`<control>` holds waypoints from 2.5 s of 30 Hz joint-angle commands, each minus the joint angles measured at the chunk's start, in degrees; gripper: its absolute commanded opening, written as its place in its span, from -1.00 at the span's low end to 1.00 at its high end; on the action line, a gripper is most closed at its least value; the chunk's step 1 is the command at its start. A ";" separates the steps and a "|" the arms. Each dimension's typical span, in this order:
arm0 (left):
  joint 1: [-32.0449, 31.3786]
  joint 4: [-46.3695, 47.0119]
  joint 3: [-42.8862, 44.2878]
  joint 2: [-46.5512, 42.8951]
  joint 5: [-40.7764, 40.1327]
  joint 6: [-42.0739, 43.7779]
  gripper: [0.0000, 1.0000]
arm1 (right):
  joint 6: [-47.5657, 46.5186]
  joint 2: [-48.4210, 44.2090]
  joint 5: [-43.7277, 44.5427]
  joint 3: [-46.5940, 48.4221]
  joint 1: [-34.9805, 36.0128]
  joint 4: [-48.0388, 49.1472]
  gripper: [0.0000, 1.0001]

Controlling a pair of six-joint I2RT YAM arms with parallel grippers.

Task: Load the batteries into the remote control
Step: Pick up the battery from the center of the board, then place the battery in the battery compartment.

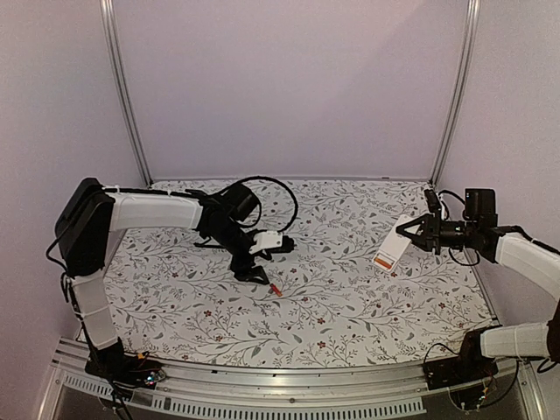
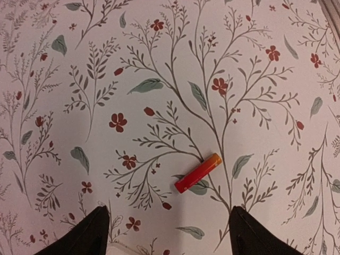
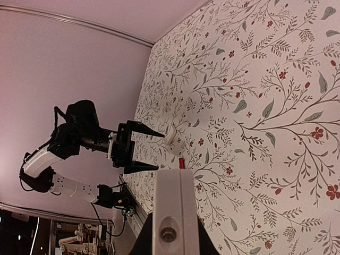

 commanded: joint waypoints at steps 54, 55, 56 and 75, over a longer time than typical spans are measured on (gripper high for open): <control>-21.26 -6.48 3.79 -11.45 -23.28 -9.29 -1.00 | 4.36 6.19 0.92 -3.14 14.55 11.91 -1.00; -22.60 -6.89 4.39 -11.83 -24.56 -9.28 -1.00 | 5.30 6.63 1.33 -3.35 15.75 13.57 -1.00; -23.86 -7.09 5.00 -12.15 -26.09 -9.29 -1.00 | 6.42 7.28 1.77 -3.41 17.11 14.89 -1.00; -34.27 -16.02 18.03 -2.25 -37.79 -9.01 -1.00 | 20.16 20.19 5.95 -3.99 30.69 40.82 -1.00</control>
